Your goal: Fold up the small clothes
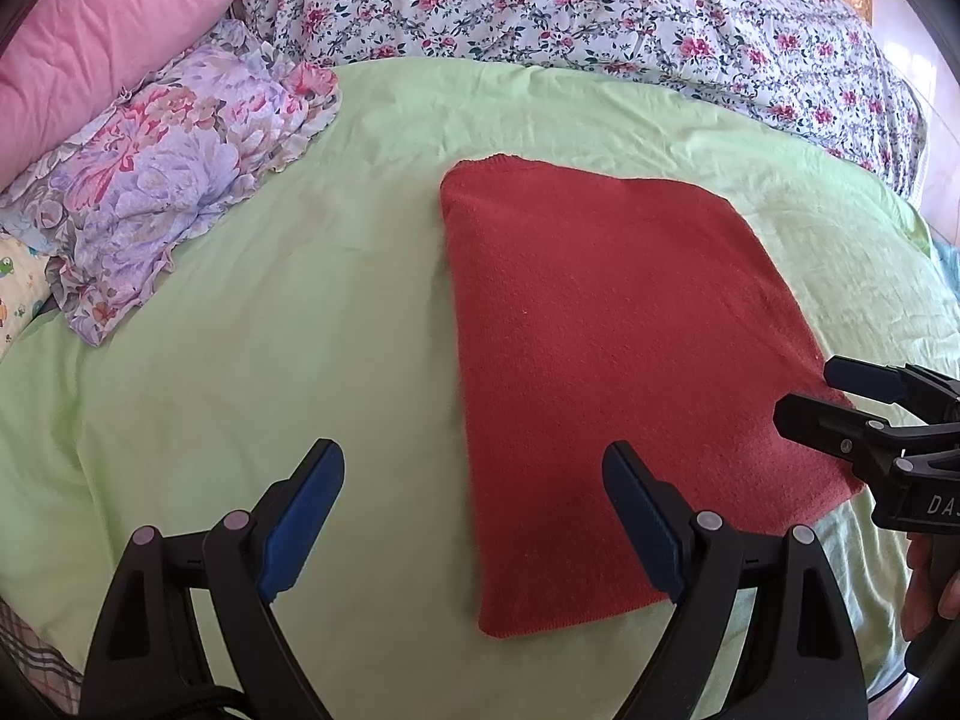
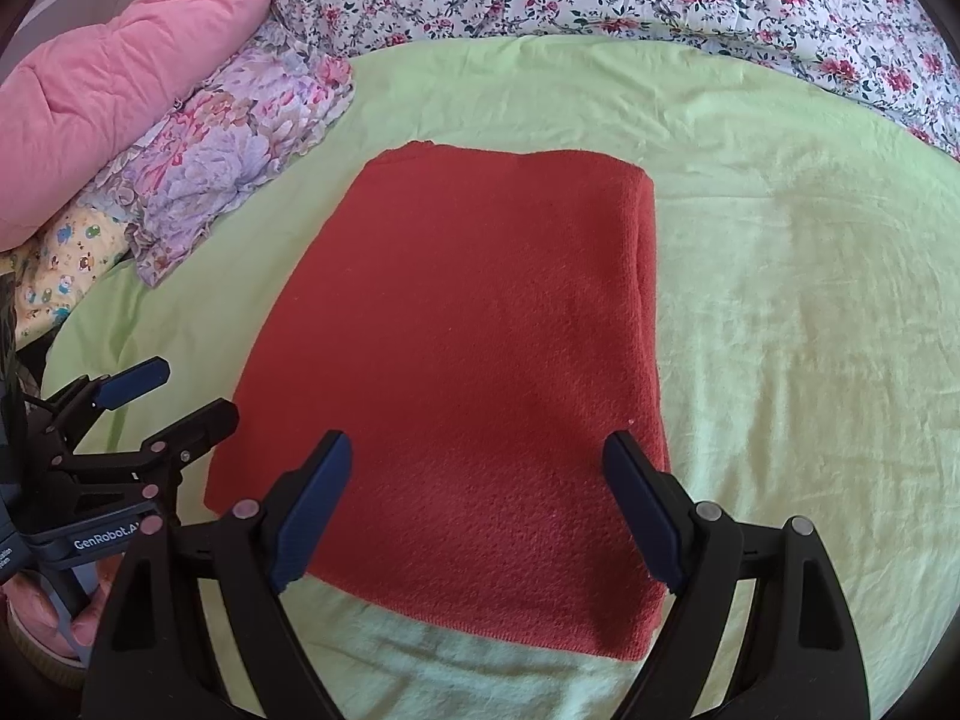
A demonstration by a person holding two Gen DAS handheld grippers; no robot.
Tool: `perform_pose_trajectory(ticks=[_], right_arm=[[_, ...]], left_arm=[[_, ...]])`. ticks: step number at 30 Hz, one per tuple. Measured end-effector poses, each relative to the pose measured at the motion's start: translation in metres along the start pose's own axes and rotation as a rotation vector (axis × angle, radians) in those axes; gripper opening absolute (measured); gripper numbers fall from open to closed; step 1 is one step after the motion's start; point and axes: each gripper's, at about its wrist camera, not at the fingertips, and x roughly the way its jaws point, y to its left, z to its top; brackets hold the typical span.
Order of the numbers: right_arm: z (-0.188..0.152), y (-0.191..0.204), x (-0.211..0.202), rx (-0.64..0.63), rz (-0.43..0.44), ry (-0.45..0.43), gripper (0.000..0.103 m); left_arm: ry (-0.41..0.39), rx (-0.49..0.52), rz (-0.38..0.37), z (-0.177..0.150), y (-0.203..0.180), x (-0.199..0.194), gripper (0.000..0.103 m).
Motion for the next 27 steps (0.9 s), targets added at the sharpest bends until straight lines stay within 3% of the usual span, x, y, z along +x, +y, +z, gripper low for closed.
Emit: perform_pose_trajectory(ticks=[27], right_arm=[[-0.0003,0.0033,-0.0028,0.002,0.001,-0.005,0.086]], left_arm=[[-0.005,0.004,-0.002,-0.0003,-0.0006,-0.0049,0.089]])
